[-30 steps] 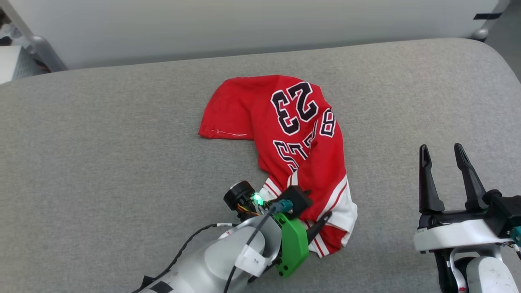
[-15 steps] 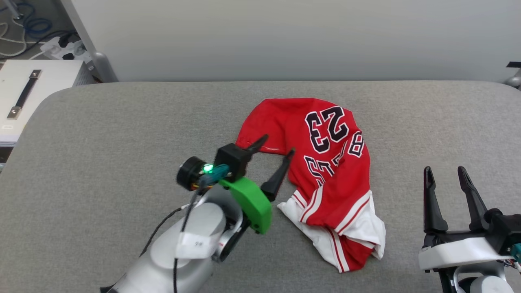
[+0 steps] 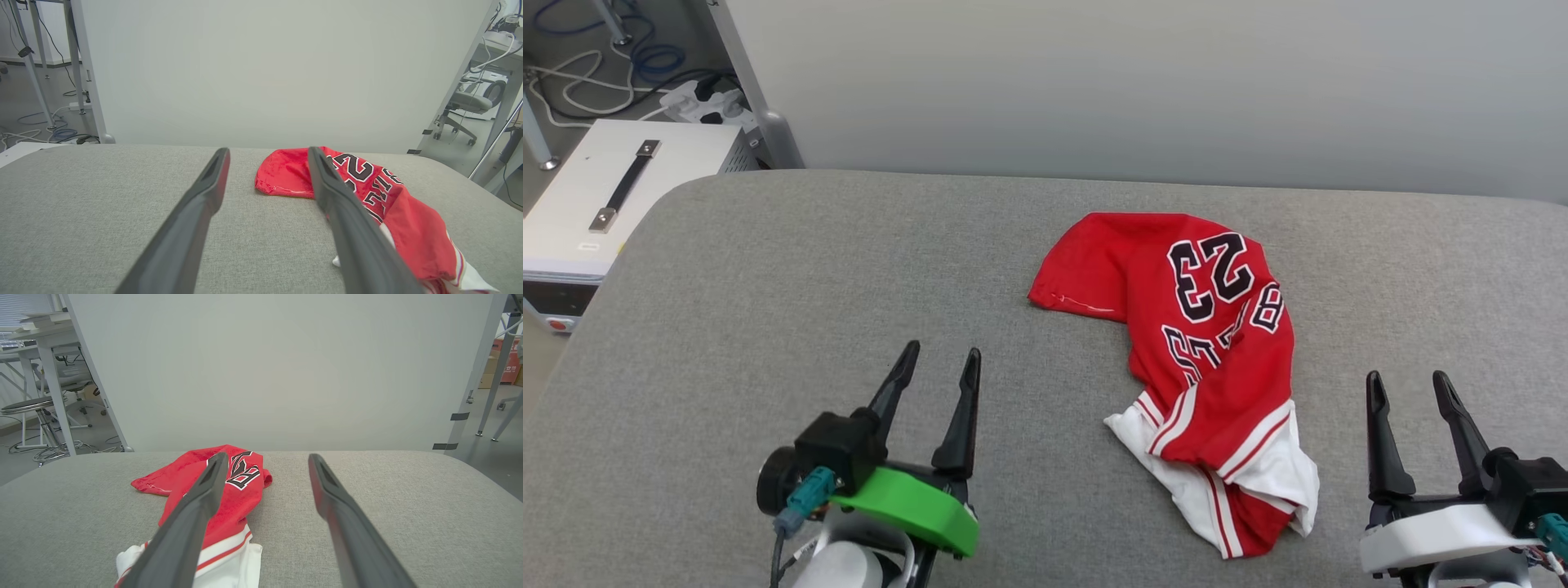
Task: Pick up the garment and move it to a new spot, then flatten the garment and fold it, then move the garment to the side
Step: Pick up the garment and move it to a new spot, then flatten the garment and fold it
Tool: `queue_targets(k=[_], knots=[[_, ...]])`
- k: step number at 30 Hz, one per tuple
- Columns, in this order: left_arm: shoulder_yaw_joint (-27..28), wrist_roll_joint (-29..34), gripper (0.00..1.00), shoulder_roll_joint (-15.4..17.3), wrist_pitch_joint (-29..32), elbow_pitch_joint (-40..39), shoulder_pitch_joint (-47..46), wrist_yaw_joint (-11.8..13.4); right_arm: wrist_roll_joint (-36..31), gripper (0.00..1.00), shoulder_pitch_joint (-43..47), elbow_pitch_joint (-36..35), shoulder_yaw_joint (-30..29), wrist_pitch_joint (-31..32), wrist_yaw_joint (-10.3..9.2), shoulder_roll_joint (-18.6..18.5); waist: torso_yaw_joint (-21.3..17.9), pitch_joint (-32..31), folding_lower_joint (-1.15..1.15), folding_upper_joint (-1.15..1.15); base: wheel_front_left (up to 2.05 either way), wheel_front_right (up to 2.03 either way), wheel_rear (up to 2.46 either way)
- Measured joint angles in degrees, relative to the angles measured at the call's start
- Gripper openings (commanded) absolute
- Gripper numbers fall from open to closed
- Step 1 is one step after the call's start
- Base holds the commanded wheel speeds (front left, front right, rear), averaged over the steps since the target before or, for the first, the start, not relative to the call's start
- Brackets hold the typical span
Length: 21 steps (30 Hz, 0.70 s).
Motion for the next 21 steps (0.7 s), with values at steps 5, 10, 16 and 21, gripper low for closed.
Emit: queue_targets(k=[5,10,16,21], knots=[[2.7,4.4,1.0,-2.8,0.0,0.3,3.0,-3.4,0.0,1.0,0.0,0.9,0.3,0.0,0.01,0.0,0.1,0.2,0.0,0.0,0.0,0.0,0.0],[5.5,6.7,1.0,-4.5,0.0,0.6,3.0,-5.4,-0.6,1.0,0.0,1.5,0.1,0.0,0.0,0.0,0.3,0.6,0.0,0.0,0.0,0.0,0.0],[7.1,8.8,1.0,-6.2,0.0,0.8,3.0,-7.1,-3.0,1.0,0.0,4.9,0.0,7.4,0.0,-0.1,0.4,1.5,0.0,0.0,0.0,0.0,0.0],[7.6,9.3,1.0,-6.8,0.0,1.8,3.0,-7.6,-1.0,1.0,-1.1,4.6,2.0,24.5,0.01,-2.2,0.8,2.8,0.0,0.0,0.0,0.0,0.0]])
